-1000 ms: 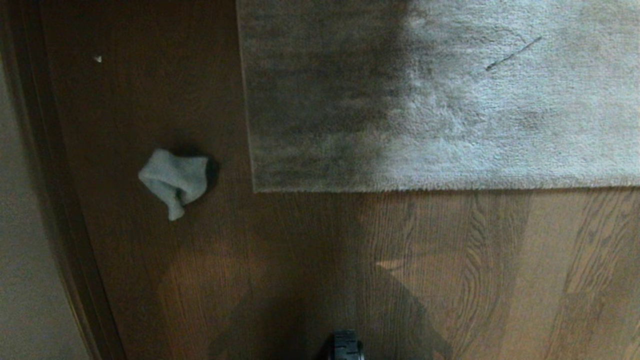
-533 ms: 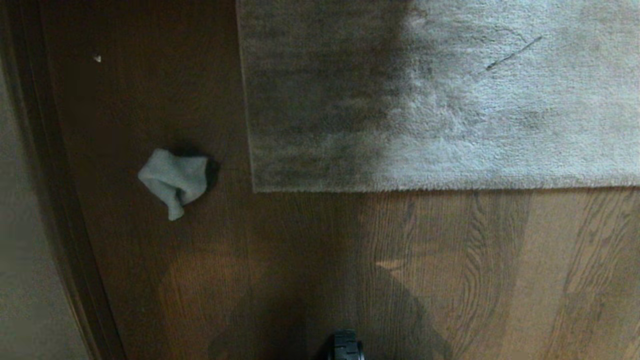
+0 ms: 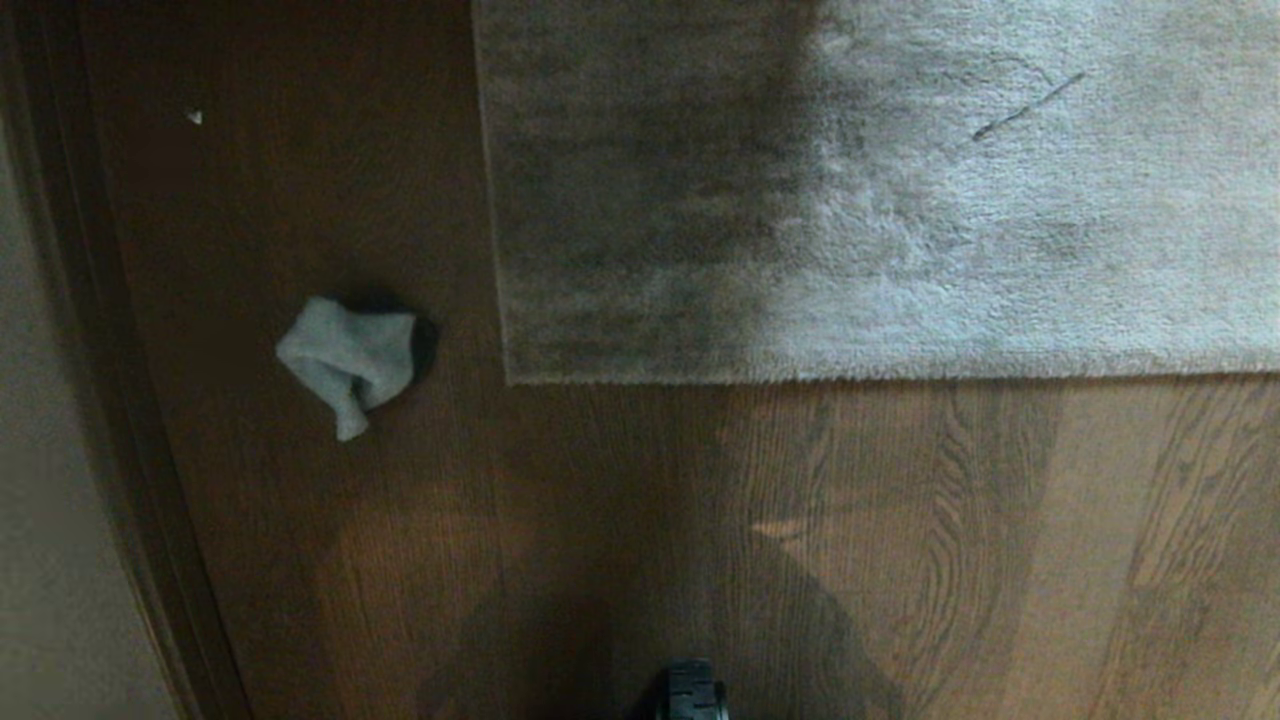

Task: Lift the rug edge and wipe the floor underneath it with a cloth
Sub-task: Pick up the rag

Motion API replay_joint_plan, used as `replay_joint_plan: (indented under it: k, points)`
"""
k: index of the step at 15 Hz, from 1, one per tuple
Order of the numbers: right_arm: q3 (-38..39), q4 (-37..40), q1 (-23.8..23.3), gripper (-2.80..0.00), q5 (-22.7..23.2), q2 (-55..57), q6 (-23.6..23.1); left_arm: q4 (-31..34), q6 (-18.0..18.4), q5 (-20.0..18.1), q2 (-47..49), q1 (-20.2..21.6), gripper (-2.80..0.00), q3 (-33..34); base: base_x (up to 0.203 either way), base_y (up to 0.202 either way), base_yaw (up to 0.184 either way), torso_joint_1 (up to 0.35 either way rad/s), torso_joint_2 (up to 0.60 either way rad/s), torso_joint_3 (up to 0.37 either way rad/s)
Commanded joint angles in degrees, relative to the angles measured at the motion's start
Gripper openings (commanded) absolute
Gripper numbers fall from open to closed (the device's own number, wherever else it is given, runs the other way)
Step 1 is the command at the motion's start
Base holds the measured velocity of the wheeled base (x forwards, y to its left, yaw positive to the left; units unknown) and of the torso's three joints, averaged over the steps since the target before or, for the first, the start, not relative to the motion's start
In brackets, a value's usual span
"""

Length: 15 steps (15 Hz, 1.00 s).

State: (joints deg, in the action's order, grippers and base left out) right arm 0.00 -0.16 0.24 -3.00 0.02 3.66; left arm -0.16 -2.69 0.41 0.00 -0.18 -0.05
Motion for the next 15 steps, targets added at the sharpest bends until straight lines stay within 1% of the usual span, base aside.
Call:
replay_joint_plan:
  k: [1, 5, 7, 9, 11, 15]
  points:
    - [0.0, -0.02, 0.02, -2.8, 0.01, -0.02, -0.05, -0.02, -0.03, 0.02, 0.0, 0.01, -2.8, -0.04, 0.0, 0.0, 0.0, 0.0, 0.0, 0.0]
    - [0.0, -0.02, 0.02, -2.8, 0.01, -0.02, 0.03, -0.3, -0.35, 0.11, 0.0, 0.01, -2.8, 0.0, 0.0, 0.0, 0.0, 0.0, 0.0, 0.0]
    - [0.0, -0.02, 0.02, -2.8, 0.01, -0.02, 0.02, -0.04, -2.3, 0.19, 0.2, 0.01, -2.8, -3.04, 0.0, 0.0, 0.0, 0.0, 0.0, 0.0]
    - [0.0, -0.02, 0.02, -2.8, 0.01, -0.02, -0.01, 0.06, -2.63, -0.18, 1.89, 0.01, -2.8, -6.15, 0.0, 0.0, 0.0, 0.0, 0.0, 0.0]
    - [0.0, -0.02, 0.02, -2.8, 0.01, -0.02, -0.05, 0.01, -2.65, -0.92, 6.97, -0.02, -2.8, -9.32, 0.0, 0.0, 0.0, 0.0, 0.0, 0.0]
    - [0.0, -0.02, 0.02, -2.8, 0.01, -0.02, -0.01, -0.43, -2.39, -3.77, 20.91, -0.05, -2.8, -16.67, 0.0, 0.0, 0.0, 0.0, 0.0, 0.0]
